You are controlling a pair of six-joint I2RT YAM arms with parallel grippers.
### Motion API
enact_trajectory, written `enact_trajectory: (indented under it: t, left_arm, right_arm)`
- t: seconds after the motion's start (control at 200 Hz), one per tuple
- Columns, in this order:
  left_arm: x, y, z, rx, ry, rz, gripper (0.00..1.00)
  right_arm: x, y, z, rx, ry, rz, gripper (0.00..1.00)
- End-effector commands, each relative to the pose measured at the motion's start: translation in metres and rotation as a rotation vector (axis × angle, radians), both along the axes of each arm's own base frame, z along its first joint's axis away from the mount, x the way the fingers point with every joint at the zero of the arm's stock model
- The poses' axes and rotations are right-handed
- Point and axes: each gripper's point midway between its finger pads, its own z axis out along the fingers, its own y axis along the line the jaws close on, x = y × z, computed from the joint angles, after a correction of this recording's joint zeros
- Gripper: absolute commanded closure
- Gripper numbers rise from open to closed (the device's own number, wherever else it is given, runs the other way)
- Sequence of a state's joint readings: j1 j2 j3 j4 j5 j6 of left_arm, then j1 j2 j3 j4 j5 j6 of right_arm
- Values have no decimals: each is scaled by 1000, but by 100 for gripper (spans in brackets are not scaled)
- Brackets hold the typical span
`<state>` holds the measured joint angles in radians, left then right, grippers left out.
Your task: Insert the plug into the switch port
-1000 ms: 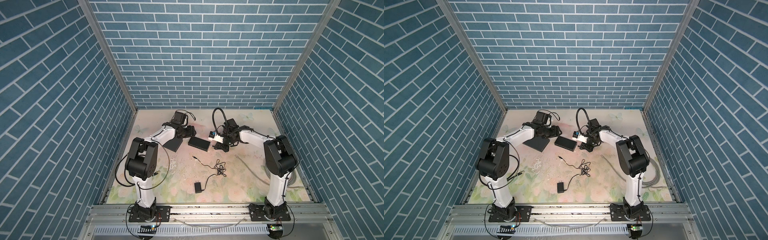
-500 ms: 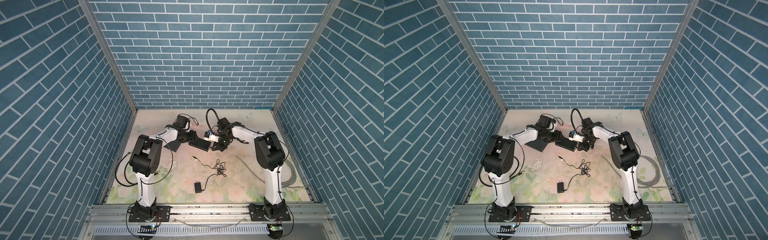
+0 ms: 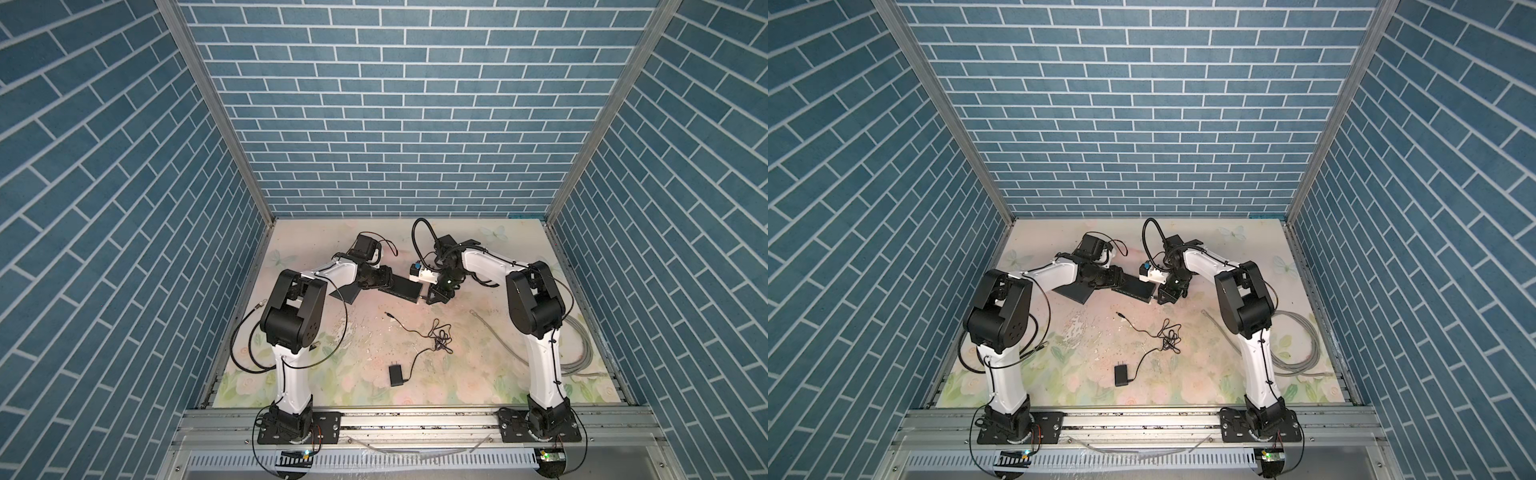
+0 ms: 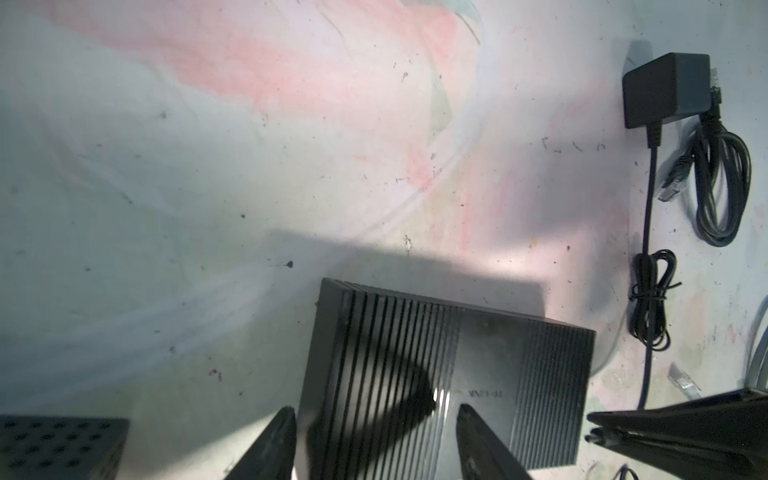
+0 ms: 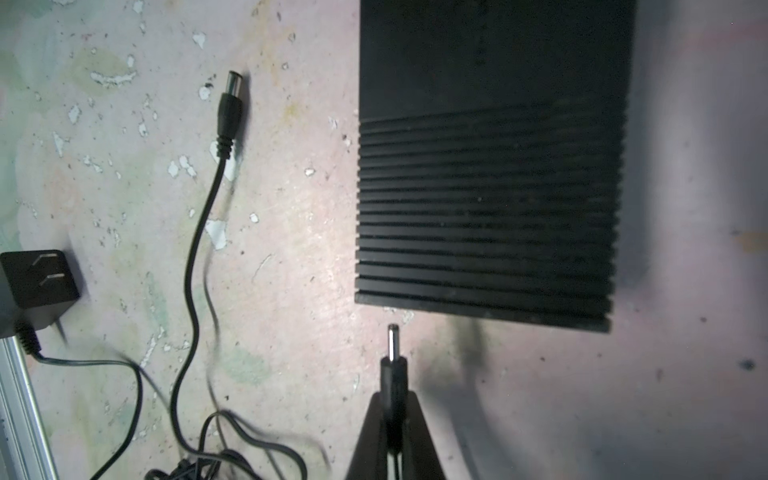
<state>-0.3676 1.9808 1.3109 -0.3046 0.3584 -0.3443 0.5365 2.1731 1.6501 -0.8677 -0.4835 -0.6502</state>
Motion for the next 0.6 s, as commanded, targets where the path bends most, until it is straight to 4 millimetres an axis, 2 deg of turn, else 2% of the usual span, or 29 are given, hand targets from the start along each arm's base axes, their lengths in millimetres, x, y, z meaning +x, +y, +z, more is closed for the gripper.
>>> enact_trajectory:
  t: [0.0,0.19,0.35,0.375,0.595]
  left_arm:
    - [-7,2,-14,33,30,-12,37]
    - [-7,-1,-12,37,16,-37,39]
    - [-3,-2,-7,53,-10,-72,39]
    - [-2,-1,-7,58,-12,-77,39]
    - [1,-7,0,40,-47,-90,38]
  right_arm:
    - [-13,-12,7,-42,43,-18,100]
    - [0,-15,1,-74,56,-67,100]
    - [8,-7,11,-36,39,-78,100]
    - [7,-7,0,-48,65,-82,100]
    - [6,-4,-8,-62,111,-94,100]
